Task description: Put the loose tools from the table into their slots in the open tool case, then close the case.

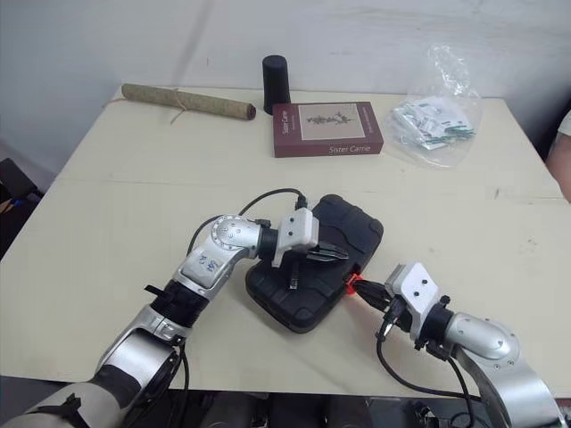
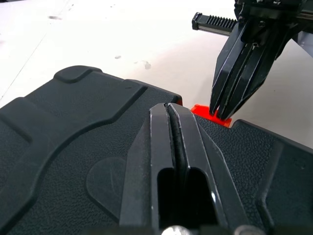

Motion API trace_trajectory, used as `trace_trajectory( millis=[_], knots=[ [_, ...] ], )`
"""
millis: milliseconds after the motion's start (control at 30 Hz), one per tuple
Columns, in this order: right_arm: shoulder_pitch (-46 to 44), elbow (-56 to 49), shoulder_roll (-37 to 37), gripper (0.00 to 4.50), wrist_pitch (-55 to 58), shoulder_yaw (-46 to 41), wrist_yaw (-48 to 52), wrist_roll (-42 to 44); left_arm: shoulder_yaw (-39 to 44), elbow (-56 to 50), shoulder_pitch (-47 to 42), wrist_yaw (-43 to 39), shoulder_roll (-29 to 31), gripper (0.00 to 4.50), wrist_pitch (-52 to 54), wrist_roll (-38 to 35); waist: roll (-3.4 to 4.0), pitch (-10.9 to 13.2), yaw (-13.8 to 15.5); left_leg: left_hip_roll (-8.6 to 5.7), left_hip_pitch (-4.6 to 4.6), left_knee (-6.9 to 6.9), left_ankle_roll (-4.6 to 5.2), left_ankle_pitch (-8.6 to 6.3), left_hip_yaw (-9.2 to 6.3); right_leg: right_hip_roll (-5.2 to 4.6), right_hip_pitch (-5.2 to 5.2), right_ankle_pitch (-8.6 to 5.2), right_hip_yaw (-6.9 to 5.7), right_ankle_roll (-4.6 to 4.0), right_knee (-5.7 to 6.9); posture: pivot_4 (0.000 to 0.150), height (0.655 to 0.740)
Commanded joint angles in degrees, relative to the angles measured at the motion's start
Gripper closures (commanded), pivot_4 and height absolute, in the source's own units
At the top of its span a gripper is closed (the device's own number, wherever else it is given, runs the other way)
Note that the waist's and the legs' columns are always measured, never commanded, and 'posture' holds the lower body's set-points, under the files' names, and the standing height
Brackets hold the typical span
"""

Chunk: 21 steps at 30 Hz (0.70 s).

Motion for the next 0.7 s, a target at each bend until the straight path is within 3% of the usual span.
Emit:
trace_trajectory(
  millis=[33, 200, 467, 700],
  knots=[
    [3.5, 0.2, -2.5, 4.50, 1.7, -2.1, 2.0, -0.3, -1.9, 0.9, 4.0, -0.8, 2.0, 4.47, 3.5, 2.1, 0.12, -0.2, 0.0, 0.02, 0.09, -0.02, 0.00, -0.01, 0.00, -0.01, 0.10, 0.00, 0.00, 0.00, -0.03, 0.150, 0.7400],
    [5.3, 1.6, -2.3, 4.50, 4.2, -2.1, 1.9, -0.5, -1.5, -0.9, 6.0, 0.1, 3.0, 4.47, 5.2, 2.3, 0.43, -0.5, -0.8, 0.12, 0.15, -0.09, -0.04, -0.06, -0.01, -0.02, 0.12, -0.04, 0.14, -0.08, -0.06, 0.150, 0.7400],
    [-1.1, 8.5, 4.3, 4.50, 0.7, 5.0, 1.6, -3.6, -1.6, -0.3, 5.7, 3.7, 4.1, 4.47, 8.9, 4.3, 0.57, -0.9, -1.5, 0.14, 0.26, -0.12, -0.09, -0.04, -0.03, -0.01, 0.18, -0.07, 0.22, -0.13, -0.03, 0.150, 0.7400],
    [-7.3, 13.4, 8.9, 4.50, -2.9, 7.0, 1.9, -4.0, -0.8, 0.4, 5.8, 5.0, 4.0, 4.47, 15.0, 3.0, 0.15, -1.4, -1.8, 0.23, 0.51, -0.15, -0.18, -0.08, -0.13, 0.02, 0.46, -0.13, 0.33, -0.24, -0.03, 0.150, 0.7400]
  ],
)
